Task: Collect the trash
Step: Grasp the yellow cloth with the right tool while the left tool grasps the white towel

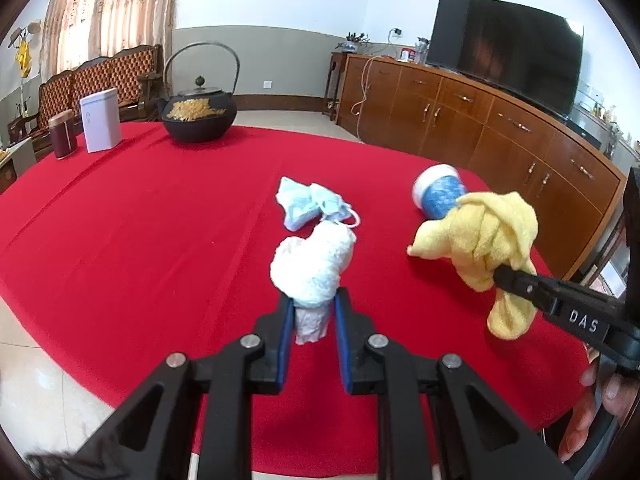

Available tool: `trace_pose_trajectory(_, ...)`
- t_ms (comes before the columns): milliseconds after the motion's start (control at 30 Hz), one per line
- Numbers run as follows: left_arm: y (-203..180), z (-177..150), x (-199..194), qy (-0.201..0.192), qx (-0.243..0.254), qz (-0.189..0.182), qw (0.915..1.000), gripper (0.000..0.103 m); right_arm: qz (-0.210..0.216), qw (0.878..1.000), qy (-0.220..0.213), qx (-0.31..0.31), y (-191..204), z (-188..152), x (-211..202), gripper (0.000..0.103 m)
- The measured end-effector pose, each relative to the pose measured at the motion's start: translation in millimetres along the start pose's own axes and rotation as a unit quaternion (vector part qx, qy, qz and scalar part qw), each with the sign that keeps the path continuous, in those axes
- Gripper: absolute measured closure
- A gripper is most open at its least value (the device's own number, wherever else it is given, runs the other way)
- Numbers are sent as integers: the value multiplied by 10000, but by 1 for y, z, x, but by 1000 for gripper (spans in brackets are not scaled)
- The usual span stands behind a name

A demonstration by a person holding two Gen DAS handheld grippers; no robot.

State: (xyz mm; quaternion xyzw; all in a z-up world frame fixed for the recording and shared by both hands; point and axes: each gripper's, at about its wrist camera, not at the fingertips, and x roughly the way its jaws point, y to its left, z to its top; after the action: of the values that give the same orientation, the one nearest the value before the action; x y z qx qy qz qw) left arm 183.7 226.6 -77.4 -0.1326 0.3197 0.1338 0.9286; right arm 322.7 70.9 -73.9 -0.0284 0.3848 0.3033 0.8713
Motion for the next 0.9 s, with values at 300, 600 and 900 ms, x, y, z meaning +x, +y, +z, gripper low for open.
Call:
trace_pose_trajectory(300, -22, -13, -23, -2, 166, -146, 9998, 82, -86, 9996, -252, 62, -14, -13, -49, 89)
trace_pose_trajectory(600, -51, -24, -43, -50, 440, -328, 9985, 82, -231, 9983, -424, 329, -47, -36, -100, 89)
trace_pose_trajectory(900, -76, -32, -46, 6, 612, -462, 9971, 82, -522, 9953, -548, 607, -85, -58, -141, 89)
